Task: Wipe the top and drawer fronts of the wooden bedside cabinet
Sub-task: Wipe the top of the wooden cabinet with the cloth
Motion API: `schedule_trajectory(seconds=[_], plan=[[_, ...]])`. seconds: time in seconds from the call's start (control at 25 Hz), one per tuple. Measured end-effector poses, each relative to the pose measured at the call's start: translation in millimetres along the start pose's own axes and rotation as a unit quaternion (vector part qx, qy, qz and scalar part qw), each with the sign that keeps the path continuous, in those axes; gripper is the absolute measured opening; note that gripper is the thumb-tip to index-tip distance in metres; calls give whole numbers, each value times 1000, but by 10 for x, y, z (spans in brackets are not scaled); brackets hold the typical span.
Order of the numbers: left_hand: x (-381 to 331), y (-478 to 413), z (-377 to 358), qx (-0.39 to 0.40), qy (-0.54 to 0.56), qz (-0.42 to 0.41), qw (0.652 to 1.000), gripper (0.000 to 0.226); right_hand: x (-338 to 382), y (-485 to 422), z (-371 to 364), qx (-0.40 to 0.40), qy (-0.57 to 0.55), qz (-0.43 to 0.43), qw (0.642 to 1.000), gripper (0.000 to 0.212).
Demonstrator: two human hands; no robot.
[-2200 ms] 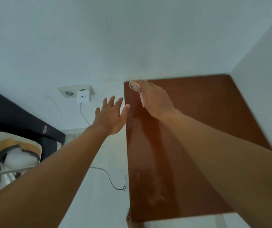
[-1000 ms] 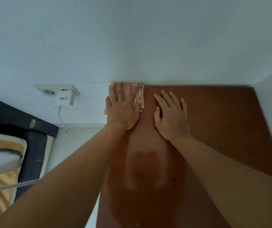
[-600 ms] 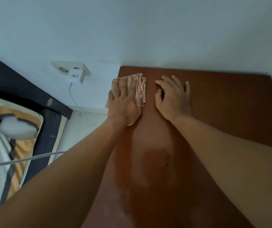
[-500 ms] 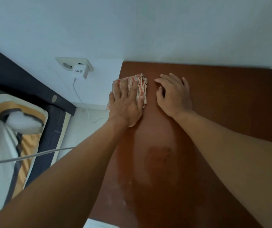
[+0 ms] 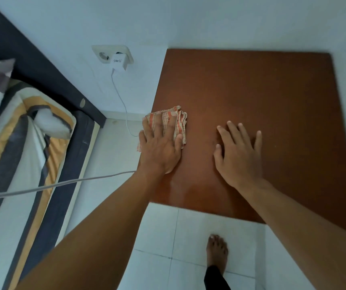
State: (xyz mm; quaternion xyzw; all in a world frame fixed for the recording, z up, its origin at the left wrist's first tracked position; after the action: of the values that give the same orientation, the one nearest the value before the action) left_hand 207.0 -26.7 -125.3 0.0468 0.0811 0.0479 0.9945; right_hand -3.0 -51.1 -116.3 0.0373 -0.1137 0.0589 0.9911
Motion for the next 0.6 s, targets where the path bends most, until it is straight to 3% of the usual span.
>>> schedule_trajectory(seconds=[0.28,0.44,0.6], plan=[[60,1316,-194,-22,-24,-42,999,60,19,795,67,105,59,-70,990,62],[254,1981,-366,-6,-66,-72,995,58,78,766,218,163,83,-75,980,64],[248,2795,-477,11,-17,-115,993,63,-3,783,366,209,107,-47,971,68]])
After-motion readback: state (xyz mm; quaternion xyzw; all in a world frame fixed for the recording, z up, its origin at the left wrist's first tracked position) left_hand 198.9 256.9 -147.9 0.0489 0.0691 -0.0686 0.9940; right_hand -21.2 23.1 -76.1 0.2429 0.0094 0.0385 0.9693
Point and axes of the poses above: each hand's wrist, its own y-axis away from the middle knuckle, its own z-axis out of the back of the hand, x = y × z, the point moved 1 cm from there along -y, towards the middle knuckle, and after that the axes turned 10 degrees about -z, right-handed, at the moved point
